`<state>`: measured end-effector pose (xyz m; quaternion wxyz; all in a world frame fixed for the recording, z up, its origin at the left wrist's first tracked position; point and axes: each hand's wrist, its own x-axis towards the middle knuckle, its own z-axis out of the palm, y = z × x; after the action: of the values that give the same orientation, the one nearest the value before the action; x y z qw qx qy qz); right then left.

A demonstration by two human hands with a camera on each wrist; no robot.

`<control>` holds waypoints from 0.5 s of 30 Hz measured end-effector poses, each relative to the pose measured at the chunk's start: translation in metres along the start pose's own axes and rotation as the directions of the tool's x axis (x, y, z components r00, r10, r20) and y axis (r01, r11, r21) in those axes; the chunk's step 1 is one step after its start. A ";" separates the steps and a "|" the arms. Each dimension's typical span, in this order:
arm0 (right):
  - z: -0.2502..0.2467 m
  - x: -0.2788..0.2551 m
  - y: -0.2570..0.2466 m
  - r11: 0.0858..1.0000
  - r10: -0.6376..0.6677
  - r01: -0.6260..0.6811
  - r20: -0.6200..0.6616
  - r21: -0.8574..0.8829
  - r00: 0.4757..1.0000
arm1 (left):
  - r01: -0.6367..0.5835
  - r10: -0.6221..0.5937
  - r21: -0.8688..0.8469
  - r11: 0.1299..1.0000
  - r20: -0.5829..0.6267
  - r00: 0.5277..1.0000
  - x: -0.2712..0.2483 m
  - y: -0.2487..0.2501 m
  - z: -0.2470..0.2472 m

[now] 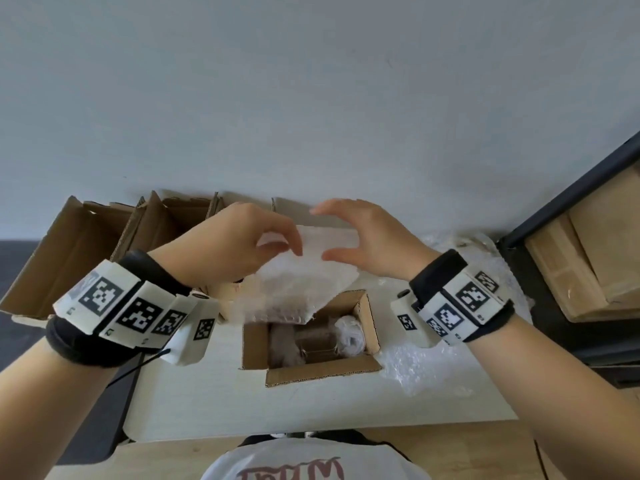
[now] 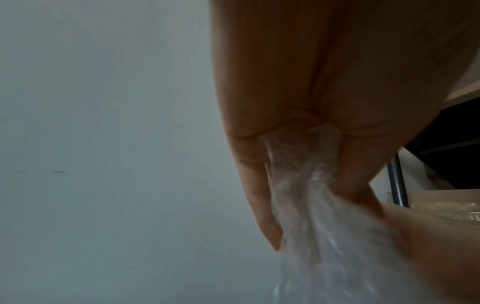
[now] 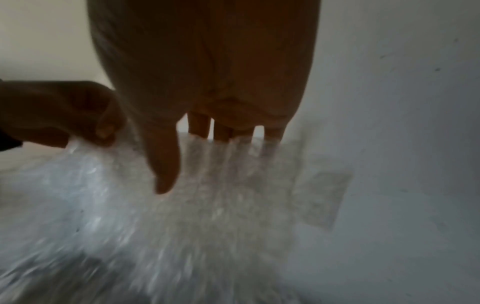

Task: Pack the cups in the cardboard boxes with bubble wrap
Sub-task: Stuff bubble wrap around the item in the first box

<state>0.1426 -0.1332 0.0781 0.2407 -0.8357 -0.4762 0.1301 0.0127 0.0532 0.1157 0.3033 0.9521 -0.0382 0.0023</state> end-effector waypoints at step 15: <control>0.030 -0.019 -0.007 0.377 0.488 -0.340 0.127 0.861 0.864 | 0.224 -0.235 -0.321 0.920 0.006 0.972 -0.027 0.005 0.074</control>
<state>0.1144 -0.1380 0.0559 0.6183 -0.6997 -0.1017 0.3433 -0.0156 0.0078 0.0575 0.4522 0.8881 0.0786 -0.0241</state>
